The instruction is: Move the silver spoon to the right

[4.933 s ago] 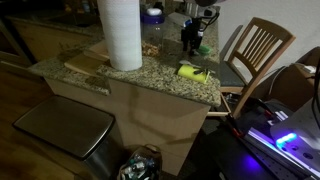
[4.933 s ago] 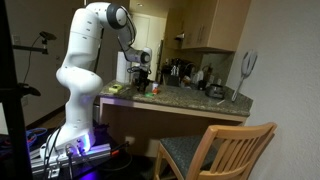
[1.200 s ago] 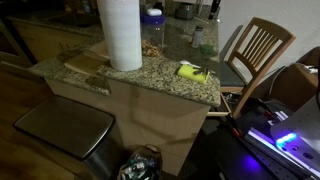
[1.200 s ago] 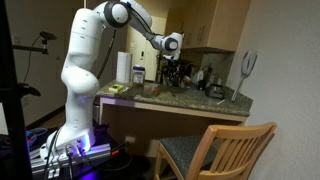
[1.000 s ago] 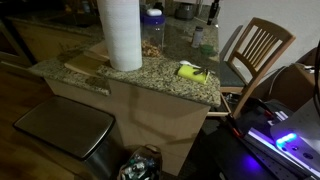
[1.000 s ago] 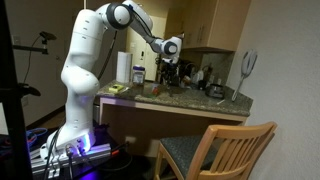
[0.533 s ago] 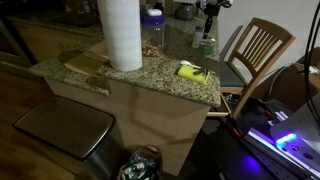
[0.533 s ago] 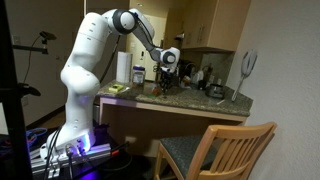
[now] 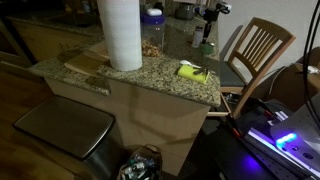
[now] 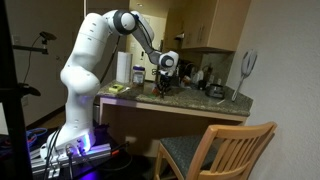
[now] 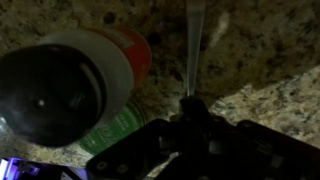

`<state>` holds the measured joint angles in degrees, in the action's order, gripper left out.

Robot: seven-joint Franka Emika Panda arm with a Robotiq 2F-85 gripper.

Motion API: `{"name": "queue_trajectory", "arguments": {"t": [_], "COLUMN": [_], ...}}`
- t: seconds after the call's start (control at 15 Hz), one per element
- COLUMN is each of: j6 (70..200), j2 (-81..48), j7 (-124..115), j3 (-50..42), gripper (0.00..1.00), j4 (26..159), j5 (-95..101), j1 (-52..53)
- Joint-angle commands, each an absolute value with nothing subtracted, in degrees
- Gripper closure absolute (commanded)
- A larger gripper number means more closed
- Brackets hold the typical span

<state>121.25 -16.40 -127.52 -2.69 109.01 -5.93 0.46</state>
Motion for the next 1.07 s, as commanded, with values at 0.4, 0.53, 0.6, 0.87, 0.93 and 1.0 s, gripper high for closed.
{"name": "queue_trajectory", "arguments": {"t": [0.4,0.53,0.6,0.87,0.93,1.0], "j6": [126.07,125.54,125.81,127.1,127.66,127.58], "j2": [-12.06,-8.95,-7.8,1.7,4.36,6.51], "j7": [-129.12,-129.09,-129.87,-129.16,-128.13,-127.55], "j3": [-3.87,-4.23,-4.17,-3.2,-2.76,-2.38], "gripper": [0.47,0.33,0.27,0.0,0.0,0.0], "j4": [111.34,111.79,111.28,112.43,113.06,113.42], "j5": [-3.88,-2.79,-1.88,-1.08,-2.36,-3.65], "j1": [1.34,1.19,1.51,0.9,0.73,0.65]}}
